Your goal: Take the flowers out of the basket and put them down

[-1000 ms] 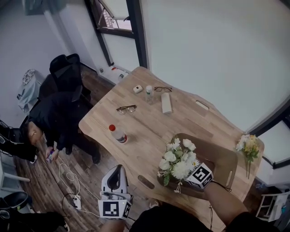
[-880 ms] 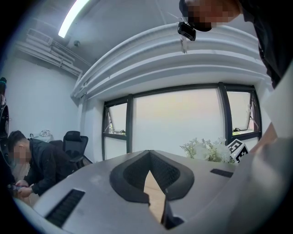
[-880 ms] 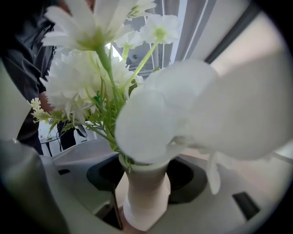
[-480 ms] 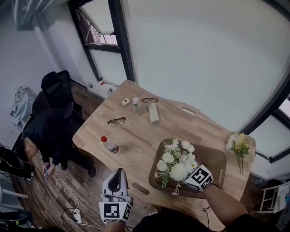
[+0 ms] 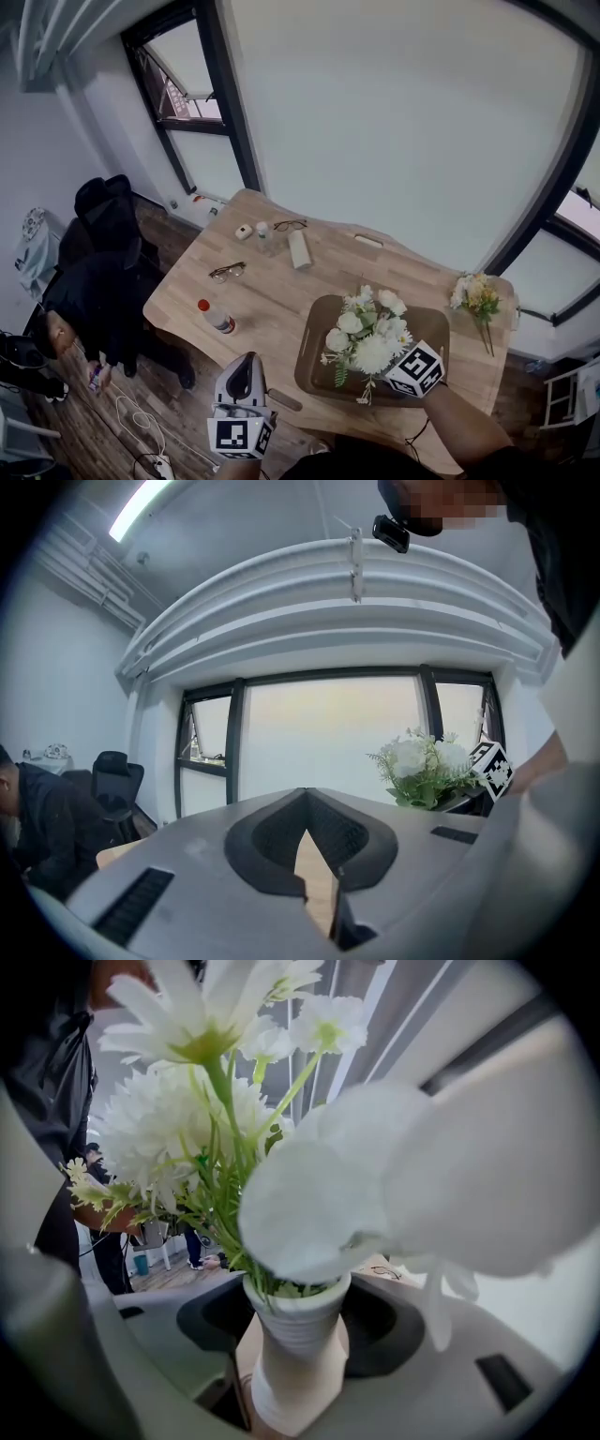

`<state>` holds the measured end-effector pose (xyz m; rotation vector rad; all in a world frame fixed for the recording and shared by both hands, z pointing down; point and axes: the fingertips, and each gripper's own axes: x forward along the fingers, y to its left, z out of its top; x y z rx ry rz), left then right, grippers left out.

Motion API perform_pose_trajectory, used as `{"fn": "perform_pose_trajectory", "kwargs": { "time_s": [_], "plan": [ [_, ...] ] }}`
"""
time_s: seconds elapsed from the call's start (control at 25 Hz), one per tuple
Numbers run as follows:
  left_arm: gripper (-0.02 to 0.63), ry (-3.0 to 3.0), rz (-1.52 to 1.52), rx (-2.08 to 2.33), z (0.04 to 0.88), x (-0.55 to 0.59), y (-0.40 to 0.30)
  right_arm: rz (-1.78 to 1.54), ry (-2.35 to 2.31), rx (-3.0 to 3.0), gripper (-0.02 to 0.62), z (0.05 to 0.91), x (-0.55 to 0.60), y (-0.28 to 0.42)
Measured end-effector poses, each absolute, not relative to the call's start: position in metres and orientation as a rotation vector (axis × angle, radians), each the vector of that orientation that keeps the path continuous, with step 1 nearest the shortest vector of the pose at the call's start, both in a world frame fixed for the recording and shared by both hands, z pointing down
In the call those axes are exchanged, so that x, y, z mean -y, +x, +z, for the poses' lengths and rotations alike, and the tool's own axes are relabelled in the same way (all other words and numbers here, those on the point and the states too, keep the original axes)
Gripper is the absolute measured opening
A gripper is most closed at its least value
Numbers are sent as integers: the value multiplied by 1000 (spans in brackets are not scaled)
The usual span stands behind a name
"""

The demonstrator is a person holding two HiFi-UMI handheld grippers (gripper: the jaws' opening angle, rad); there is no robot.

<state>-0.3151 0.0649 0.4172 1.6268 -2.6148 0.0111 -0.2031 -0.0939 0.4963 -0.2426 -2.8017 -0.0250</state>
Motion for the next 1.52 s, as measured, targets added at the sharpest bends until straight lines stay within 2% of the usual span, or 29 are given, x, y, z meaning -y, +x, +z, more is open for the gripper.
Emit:
{"fn": "perform_pose_trajectory", "kwargs": {
  "time_s": [1.52],
  "plan": [
    [2,2124,-54,2290,381,55,-247,-100,413,2844,291,389,194,-68]
  ]
}}
